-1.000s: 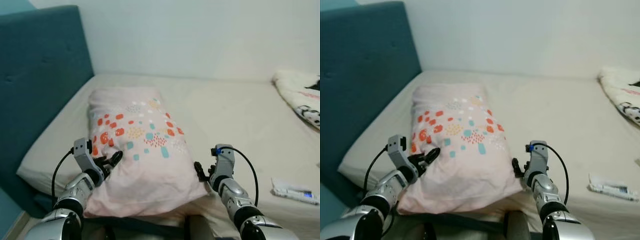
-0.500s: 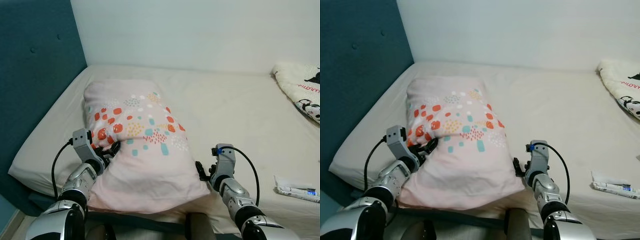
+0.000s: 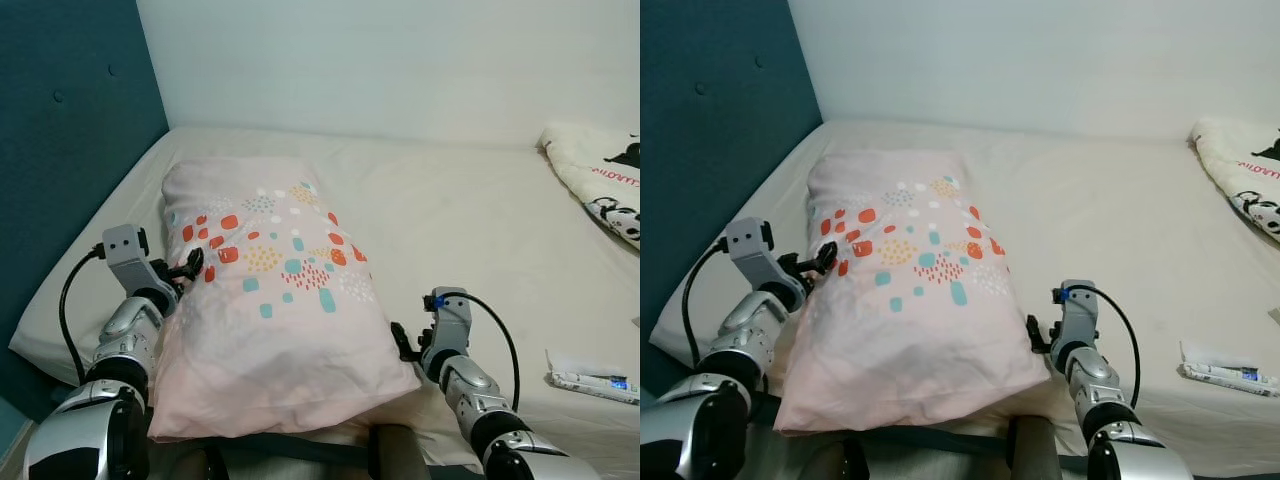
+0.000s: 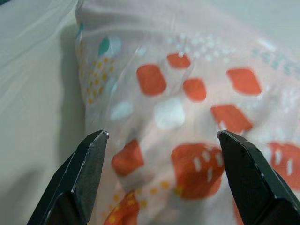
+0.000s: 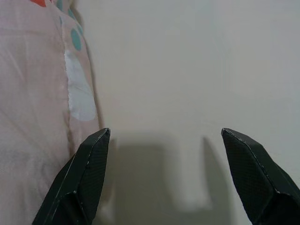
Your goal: Clean up the room
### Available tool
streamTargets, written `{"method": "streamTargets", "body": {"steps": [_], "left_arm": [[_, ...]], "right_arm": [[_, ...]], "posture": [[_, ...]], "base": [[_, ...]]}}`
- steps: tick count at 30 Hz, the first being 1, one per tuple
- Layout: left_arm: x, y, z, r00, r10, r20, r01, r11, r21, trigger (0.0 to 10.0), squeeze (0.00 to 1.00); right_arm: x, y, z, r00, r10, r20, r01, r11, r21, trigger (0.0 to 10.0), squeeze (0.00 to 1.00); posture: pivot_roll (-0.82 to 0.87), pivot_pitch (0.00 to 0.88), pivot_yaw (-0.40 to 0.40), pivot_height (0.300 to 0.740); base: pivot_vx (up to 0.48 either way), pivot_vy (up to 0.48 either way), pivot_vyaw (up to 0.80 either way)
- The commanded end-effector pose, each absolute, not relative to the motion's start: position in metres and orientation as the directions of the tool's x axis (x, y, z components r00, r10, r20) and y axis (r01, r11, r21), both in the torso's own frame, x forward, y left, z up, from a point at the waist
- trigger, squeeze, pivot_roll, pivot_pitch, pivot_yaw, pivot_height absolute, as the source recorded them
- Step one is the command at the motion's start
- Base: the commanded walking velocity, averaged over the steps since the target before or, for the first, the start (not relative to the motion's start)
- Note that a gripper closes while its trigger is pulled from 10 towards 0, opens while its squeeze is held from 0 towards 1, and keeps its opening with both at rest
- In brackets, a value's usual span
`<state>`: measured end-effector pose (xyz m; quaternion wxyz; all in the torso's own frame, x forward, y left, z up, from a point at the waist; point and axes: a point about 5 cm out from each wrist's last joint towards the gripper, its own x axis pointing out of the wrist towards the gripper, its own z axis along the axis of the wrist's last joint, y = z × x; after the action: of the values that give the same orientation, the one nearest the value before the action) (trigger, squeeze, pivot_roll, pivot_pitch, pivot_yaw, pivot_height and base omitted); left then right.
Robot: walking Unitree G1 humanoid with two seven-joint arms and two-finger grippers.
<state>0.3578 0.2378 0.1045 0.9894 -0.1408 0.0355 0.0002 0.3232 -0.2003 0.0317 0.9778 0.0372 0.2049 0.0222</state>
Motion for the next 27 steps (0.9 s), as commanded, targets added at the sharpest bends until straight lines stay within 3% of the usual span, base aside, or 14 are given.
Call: {"method": "streamTargets", "body": {"steps": [1,5,9,10,12,14,16,18,20,25,27], "left_arm": [[0.348,0.239,0.085,0.988,-0.012,-0.154,-0.030,0.963,-0.267,10.0,0.00],[0.334,0.239,0.062,0.968,0.013,-0.249,-0.081,0.961,-0.264,10.0,0.00],[0.330,0.243,0.055,0.962,0.025,-0.273,-0.119,0.935,-0.333,10.0,0.00],[0.326,0.244,0.051,0.962,0.013,-0.273,-0.131,0.899,-0.418,10.0,0.00],[0.326,0.244,0.051,0.962,0.013,-0.273,-0.131,0.899,-0.418,10.0,0.00],[0.325,0.232,0.048,0.968,-0.119,-0.219,-0.039,0.795,-0.605,10.0,0.00],[0.325,0.232,0.048,0.968,-0.119,-0.219,-0.039,0.795,-0.605,10.0,0.00],[0.323,0.216,0.048,0.958,-0.265,-0.105,0.086,0.619,-0.780,10.0,0.00],[0.322,0.207,0.049,0.942,-0.333,-0.028,0.154,0.505,-0.849,10.0,0.00],[0.323,0.190,0.053,0.910,-0.411,0.046,0.240,0.434,-0.869,10.0,0.00],[0.327,0.183,0.056,0.903,-0.427,0.050,0.263,0.454,-0.851,10.0,0.00]], "right_arm": [[0.323,-0.198,0.032,0.921,0.068,-0.384,-0.037,0.995,0.087,10.0,0.00],[0.322,-0.208,0.036,0.930,0.066,-0.361,-0.039,0.996,0.082,10.0,0.00],[0.320,-0.213,0.035,0.931,0.065,-0.359,-0.041,0.996,0.073,10.0,0.00],[0.317,-0.218,0.034,0.932,0.063,-0.357,-0.043,0.997,0.066,10.0,0.00],[0.317,-0.218,0.034,0.932,0.063,-0.357,-0.043,0.997,0.066,10.0,0.00],[0.314,-0.226,0.034,0.931,0.055,-0.360,-0.037,0.998,0.058,10.0,0.00],[0.314,-0.226,0.034,0.931,0.055,-0.360,-0.037,0.998,0.058,10.0,0.00],[0.312,-0.232,0.034,0.931,0.048,-0.363,-0.032,0.998,0.050,10.0,0.00],[0.311,-0.235,0.035,0.930,0.048,-0.364,-0.035,0.999,0.042,10.0,0.00],[0.312,-0.240,0.037,0.930,0.035,-0.365,-0.024,0.999,0.033,10.0,0.00],[0.314,-0.242,0.040,0.933,0.031,-0.358,-0.021,0.999,0.032,10.0,0.00]], "posture": [[-0.14,0.000,-0.030,0.376],[-0.17,0.000,-0.038,0.357],[-0.18,0.013,-0.044,0.347],[-0.19,0.028,-0.052,0.338],[-0.19,0.028,-0.052,0.338],[-0.21,0.057,-0.065,0.328],[-0.21,0.057,-0.065,0.328],[-0.23,0.071,-0.070,0.319],[-0.23,0.076,-0.076,0.310],[-0.23,0.079,-0.079,0.300],[-0.24,0.077,-0.078,0.300]], "base": [[0.000,0.000,0.00],[0.000,0.000,0.00],[0.000,0.000,0.00],[0.000,0.000,0.00],[0.000,0.000,0.00],[0.000,0.000,0.00],[0.000,0.000,0.00],[0.000,0.000,0.00],[0.000,0.000,0.00],[0.000,0.000,0.00],[0.000,0.000,0.00]]}}
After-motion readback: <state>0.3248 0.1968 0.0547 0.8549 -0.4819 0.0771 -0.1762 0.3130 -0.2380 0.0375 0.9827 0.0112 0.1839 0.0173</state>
